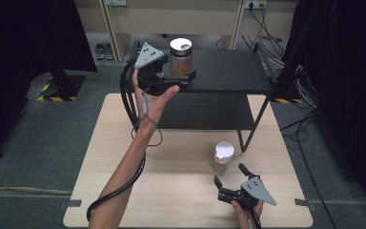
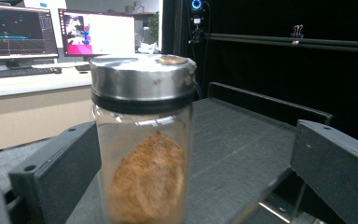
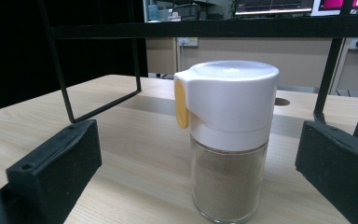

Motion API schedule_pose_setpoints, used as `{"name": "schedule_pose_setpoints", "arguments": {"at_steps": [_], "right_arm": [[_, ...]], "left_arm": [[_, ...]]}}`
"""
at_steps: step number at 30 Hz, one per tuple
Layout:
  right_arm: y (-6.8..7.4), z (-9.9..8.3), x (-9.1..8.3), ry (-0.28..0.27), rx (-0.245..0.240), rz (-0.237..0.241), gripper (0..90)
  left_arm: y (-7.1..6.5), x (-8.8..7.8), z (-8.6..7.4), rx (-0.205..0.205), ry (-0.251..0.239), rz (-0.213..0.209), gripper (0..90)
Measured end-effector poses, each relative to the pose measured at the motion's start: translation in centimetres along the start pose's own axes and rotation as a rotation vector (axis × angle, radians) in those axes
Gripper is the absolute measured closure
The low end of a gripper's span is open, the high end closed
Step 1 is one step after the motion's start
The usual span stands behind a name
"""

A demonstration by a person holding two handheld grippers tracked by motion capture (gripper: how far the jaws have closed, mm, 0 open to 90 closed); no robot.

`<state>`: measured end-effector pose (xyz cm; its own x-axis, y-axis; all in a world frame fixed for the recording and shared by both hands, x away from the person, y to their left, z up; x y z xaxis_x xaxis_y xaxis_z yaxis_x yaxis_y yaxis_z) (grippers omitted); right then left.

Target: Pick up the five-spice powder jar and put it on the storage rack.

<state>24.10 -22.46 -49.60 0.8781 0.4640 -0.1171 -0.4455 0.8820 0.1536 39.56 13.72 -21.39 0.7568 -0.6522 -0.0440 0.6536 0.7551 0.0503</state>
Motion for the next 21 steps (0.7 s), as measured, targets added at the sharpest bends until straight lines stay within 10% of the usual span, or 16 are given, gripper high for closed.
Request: {"name": "schedule_pose_setpoints", "arguments": {"at_steps": [21], "right_arm": [[0.0,0.0,0.0,0.0,0.003,0.001,0.5]], "left_arm": [[-2.0,-3.4,-5.2,0.016,-0.054,-0.056,1.1]]}}
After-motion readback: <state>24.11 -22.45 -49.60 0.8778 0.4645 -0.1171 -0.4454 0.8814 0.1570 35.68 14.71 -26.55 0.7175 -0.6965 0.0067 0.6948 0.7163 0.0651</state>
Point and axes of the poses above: each handheld gripper's, and its own axes: x roughly forward along the jaws, z roughly out of its top, y roughly to its left, the point moved 8 cm from there along x, roughly forward along the jaws, and after that the axes turned 7 degrees about x, right-handed, at the moved point
